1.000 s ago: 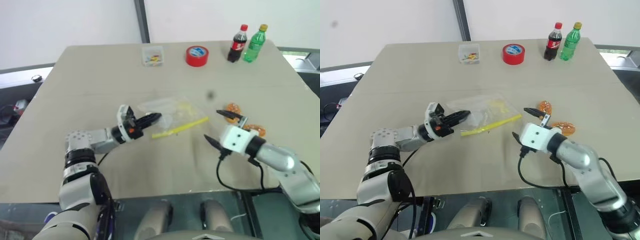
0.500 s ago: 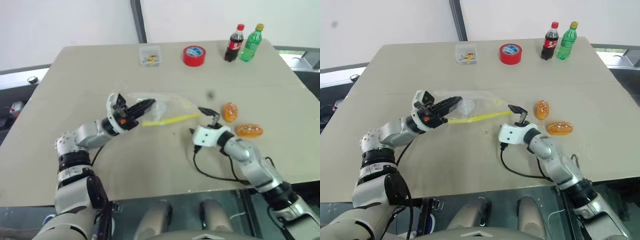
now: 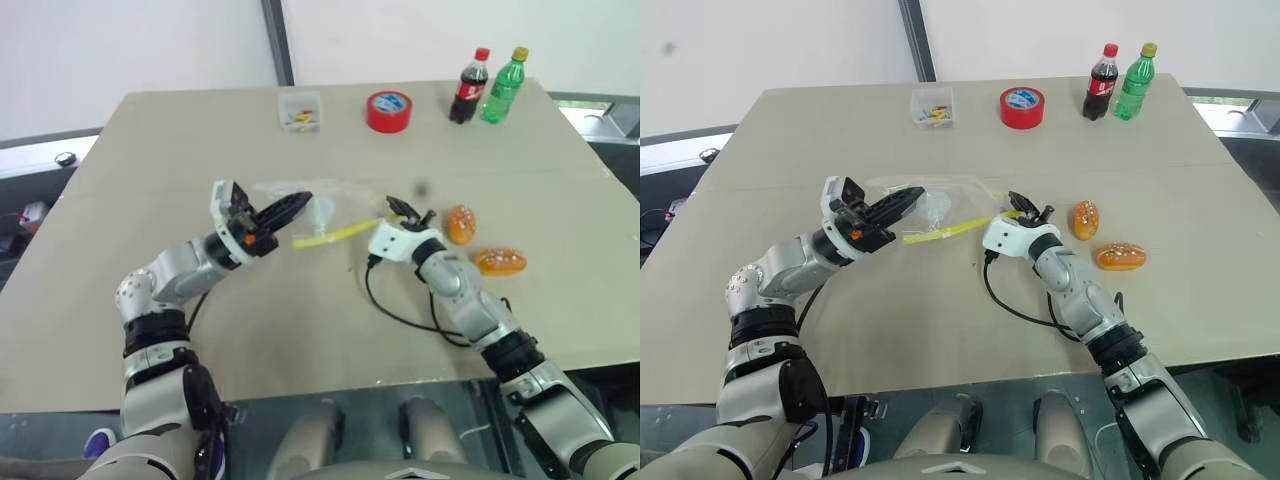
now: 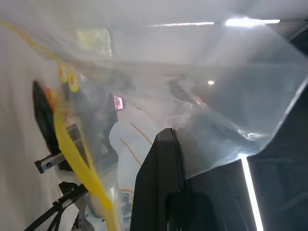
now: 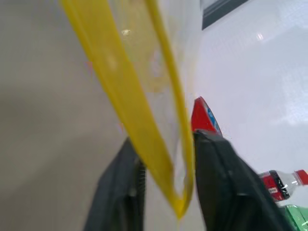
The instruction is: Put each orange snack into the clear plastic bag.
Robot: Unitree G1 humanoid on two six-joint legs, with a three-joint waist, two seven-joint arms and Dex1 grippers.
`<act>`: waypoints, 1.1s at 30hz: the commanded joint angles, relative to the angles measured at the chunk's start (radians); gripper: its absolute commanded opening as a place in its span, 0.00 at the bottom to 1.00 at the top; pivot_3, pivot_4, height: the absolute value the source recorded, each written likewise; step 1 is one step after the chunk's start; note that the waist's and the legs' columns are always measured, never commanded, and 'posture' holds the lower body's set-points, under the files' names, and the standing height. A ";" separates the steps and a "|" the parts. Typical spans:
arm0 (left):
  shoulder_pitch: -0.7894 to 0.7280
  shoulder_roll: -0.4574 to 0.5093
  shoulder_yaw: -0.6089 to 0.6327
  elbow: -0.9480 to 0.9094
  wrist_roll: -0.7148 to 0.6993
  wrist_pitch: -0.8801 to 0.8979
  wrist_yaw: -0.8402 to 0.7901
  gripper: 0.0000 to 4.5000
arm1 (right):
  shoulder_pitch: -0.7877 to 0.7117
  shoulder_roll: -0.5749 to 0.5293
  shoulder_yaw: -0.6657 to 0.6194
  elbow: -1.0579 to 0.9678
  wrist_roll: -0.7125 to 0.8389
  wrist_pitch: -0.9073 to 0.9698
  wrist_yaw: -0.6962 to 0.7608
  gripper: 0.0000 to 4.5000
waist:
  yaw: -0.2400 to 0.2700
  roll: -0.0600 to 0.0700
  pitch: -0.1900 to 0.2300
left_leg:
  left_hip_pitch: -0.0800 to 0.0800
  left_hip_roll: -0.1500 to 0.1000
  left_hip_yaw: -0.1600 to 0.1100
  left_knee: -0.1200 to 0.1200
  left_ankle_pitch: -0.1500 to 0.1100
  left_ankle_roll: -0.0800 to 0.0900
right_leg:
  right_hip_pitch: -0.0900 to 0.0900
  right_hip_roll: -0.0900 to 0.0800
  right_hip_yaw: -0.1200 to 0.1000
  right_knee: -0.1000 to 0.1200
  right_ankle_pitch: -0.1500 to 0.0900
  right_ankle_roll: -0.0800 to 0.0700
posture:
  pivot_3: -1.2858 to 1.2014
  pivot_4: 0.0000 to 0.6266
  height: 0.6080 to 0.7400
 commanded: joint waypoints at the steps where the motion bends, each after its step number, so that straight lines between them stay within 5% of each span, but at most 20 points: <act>1: 0.006 -0.028 0.034 -0.079 -0.026 -0.029 0.022 0.00 | -0.031 0.007 -0.032 -0.021 0.016 -0.032 -0.025 0.00 | -0.004 0.000 0.000 | 0.000 0.000 0.000 0.000 0.000 0.000 | 0.000 0.000 0.000 0.000 0.000 0.000 | 0.52 0.24 1.00; 10: 0.109 -0.002 -0.060 -0.382 0.023 -0.239 0.131 0.00 | -0.152 -0.084 -0.121 0.037 0.096 -0.070 0.049 0.00 | -0.017 0.000 0.000 | 0.000 0.001 0.002 -0.001 0.000 0.000 | 0.000 0.000 0.001 0.000 0.000 0.000 | 0.52 0.24 1.00; 11: 0.118 0.009 -0.075 -0.404 0.056 -0.247 0.113 0.12 | -0.173 -0.099 -0.127 0.057 0.104 -0.080 0.060 0.00 | -0.017 0.000 0.000 | 0.000 0.001 0.002 -0.001 0.000 0.000 | 0.000 0.000 0.002 0.000 0.000 0.000 | 0.52 0.24 1.00; 15: 0.162 0.157 -0.279 -0.690 0.572 -0.411 -0.145 0.44 | -0.301 -0.140 -0.128 0.168 0.161 -0.075 0.196 0.00 | -0.019 -0.001 0.002 | 0.000 0.001 0.005 -0.001 0.000 0.000 | 0.000 0.001 0.003 -0.001 0.000 0.000 | 0.52 0.24 1.00; 19: 0.235 0.342 -0.555 -0.903 1.172 -0.847 -0.407 0.44 | -0.390 -0.149 -0.114 0.245 0.176 -0.042 0.283 0.00 | -0.019 -0.001 0.002 | 0.002 0.004 0.009 -0.008 0.000 0.000 | 0.000 0.002 0.006 -0.005 0.001 -0.002 | 0.52 0.24 1.00; 24: 0.266 0.440 -0.691 -1.049 1.545 -1.015 -0.429 0.44 | -0.458 -0.128 -0.094 0.292 0.172 0.019 0.363 0.00 | -0.020 -0.001 0.003 | -0.003 0.006 0.012 -0.015 0.000 0.000 | -0.009 0.003 0.009 -0.009 0.001 -0.002 | 0.52 0.24 1.00; 33: 0.231 0.408 -0.780 -1.012 1.873 -1.102 -0.451 0.44 | -0.498 -0.081 -0.085 0.303 0.170 0.086 0.401 0.00 | -0.019 0.000 0.003 | -0.013 0.007 0.015 -0.012 0.000 0.000 | -0.020 0.004 0.011 -0.005 0.001 -0.002 | 0.52 0.24 1.00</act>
